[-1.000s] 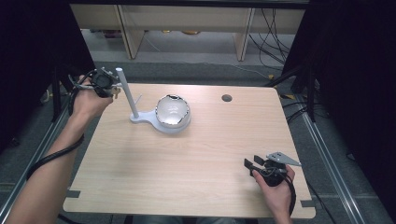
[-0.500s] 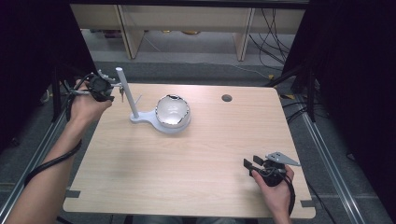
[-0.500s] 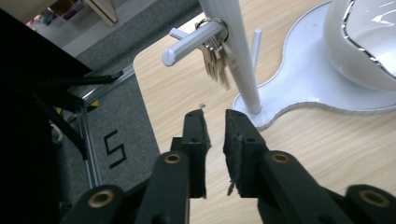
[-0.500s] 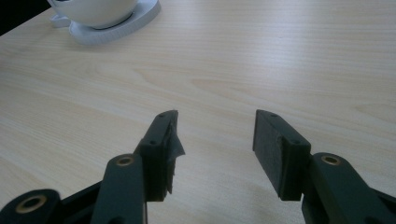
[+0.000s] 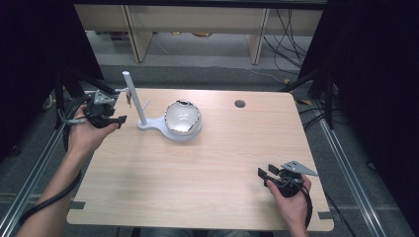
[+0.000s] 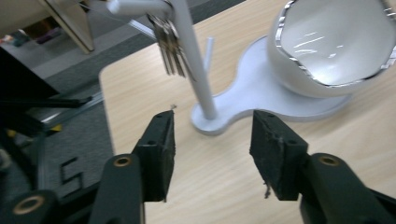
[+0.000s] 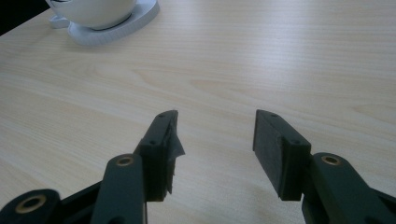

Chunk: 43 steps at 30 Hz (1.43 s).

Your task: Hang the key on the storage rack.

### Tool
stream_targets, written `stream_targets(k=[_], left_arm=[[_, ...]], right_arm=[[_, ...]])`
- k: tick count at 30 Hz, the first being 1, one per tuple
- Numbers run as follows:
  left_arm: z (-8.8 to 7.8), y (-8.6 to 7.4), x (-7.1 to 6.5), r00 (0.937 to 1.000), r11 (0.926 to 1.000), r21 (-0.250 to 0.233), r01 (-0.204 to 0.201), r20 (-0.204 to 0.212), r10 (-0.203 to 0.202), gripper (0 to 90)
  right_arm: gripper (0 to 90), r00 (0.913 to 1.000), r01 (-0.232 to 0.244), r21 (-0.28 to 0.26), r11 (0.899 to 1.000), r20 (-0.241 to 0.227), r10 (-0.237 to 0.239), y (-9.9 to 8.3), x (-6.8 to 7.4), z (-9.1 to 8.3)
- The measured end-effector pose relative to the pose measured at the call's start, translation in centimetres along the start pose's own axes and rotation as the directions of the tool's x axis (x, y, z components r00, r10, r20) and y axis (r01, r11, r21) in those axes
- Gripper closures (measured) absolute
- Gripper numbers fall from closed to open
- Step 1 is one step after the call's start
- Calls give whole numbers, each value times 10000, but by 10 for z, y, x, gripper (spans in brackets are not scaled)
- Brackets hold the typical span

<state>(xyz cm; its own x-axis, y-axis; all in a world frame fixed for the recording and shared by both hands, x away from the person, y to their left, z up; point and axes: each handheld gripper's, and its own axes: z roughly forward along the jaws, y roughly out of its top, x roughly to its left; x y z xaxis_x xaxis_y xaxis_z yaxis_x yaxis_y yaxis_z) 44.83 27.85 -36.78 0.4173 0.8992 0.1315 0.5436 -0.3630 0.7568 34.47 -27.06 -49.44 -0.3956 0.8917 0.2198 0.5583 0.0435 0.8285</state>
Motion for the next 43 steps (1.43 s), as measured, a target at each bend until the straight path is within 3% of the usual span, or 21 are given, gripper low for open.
stream_targets(k=[2, 5, 6, 8, 10, 13, 16, 18, 19, 23, 24, 27, 29, 31, 33, 34, 37, 43], left_arm=[[-3, -13, -5, 9996, 9997, -165, 179, 203, -176, 436], [-5, -40, -16, 9993, 9986, -379, 360, 135, -355, 385], [-5, -40, -16, 9993, 9986, -379, 360, 135, -355, 383], [-5, -54, -24, 9988, 9974, -561, 459, 215, -448, 383], [-3, -72, -36, 9958, 9930, -851, 820, 468, -782, 382], [2, -96, -48, 9936, 9907, -939, 984, 641, -926, 379], [11, -123, -59, 9889, 9836, -1259, 1288, 909, -1179, 379], [14, -135, -64, 9864, 9797, -1384, 1453, 977, -1325, 379], [18, -146, -68, 9868, 9780, -1545, 1401, 1029, -1251, 379], [21, -158, -73, 9867, 9693, -1977, 1459, 1005, -1280, 375], [22, -161, -74, 9880, 9680, -2069, 1422, 891, -1261, 371], [25, -168, -79, 9869, 9620, -2272, 1511, 901, -1337, 370], [26, -171, -82, 9872, 9603, -2378, 1457, 985, -1254, 369], [24, -171, -83, 9891, 9556, -2629, 1330, 963, -1112, 367], [24, -172, -84, 9896, 9542, -2685, 1318, 912, -1110, 365], [23, -172, -84, 9899, 9534, -2718, 1311, 887, -1109, 364], [22, -172, -85, 9908, 9529, -2750, 1278, 774, -1106, 349], [24, -171, -83, 9888, 9558, -2570, 1430, 785, -1268, 321]], right_arm=[[505, 9999, 82, -34, 10000, 92, -82, 0, -1, 0], [505, 10000, 17, 52, 10000, 23, -17, 0, 0, 0], [505, 10000, 17, 52, 10000, 23, -17, 0, 0, 0], [504, 10000, 17, 16, 10000, -29, -17, 0, 1, 1], [504, 10000, 9, 32, 10000, -35, -8, -1, 1, 1], [503, 9999, 136, -134, 9998, -10, -136, -1, 0, 2], [500, 9999, 165, 19, 9999, -39, -165, 0, 0, 1], [498, 9999, 166, -176, 9997, -22, -166, -1, 0, 2], [496, 9997, -111, 68, 9999, 212, 109, -2, 3, 1], [495, 9999, 25, -80, 10000, 131, -24, -3, 2, 4], [494, 9995, 10, 5, 10000, 309, -10, -4, 2, 5], [494, 9998, -153, 72, 9999, 164, 152, -4, 4, 2], [493, 10000, -53, -18, 10000, 65, 53, -4, 3, 4], [493, 9992, 344, -39, 9994, 202, -343, -4, 0, 5], [493, 9989, 393, 80, 9992, 266, -395, -5, 1, 6], [493, 10000, 69, 75, 9999, 44, -70, -6, 3, 6], [487, 9990, 443, 22, 9990, 87, -443, -6, 1, 8], [483, 9995, 239, 172, 9996, 210, -242, -8, 5, 7]])
